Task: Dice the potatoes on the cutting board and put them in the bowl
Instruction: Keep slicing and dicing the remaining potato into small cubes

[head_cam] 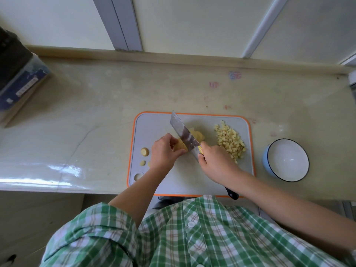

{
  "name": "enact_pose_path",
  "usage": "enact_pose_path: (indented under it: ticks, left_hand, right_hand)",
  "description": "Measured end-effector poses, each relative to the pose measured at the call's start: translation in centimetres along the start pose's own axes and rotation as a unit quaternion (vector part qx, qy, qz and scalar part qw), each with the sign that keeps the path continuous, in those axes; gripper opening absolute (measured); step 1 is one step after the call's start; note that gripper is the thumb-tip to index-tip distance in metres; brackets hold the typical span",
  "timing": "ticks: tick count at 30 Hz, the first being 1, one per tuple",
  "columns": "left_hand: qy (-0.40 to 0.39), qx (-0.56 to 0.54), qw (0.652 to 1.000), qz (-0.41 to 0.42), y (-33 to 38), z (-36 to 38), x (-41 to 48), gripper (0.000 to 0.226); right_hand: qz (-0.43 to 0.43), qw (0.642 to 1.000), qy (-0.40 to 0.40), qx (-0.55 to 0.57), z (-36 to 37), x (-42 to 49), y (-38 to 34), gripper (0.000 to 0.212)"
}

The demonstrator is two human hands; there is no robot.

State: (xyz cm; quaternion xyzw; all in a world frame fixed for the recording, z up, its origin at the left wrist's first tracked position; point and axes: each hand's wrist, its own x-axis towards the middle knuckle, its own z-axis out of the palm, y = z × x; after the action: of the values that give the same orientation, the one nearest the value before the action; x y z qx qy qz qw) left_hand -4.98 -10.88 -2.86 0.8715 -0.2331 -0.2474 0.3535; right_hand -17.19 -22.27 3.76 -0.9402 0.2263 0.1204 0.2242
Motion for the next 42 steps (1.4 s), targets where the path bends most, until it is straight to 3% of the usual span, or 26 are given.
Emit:
enact_pose_path:
  ticks: [20, 28, 42]
  left_hand:
    - [-0.015, 0.01, 1.0, -0.007, 0.0, -0.3, 0.5, 0.038]
    - [-0.025, -0.016, 1.0, -0.007, -0.3, -0.7, 0.5, 0.037]
    - [-0.021, -0.031, 0.999, 0.023, -0.6, -0.6, -0.3, 0.027]
  right_hand:
    - [0.015, 0.998, -0.01, -0.054, 2.3, 2.5, -0.9, 0.012]
    - [0.053, 0.997, -0.006, 0.048, 5.0, 2.4, 0.3, 0.011]
    - [0.008, 0.999, 0.039, 0.028, 1.2, 1.8, 0.2, 0.015]
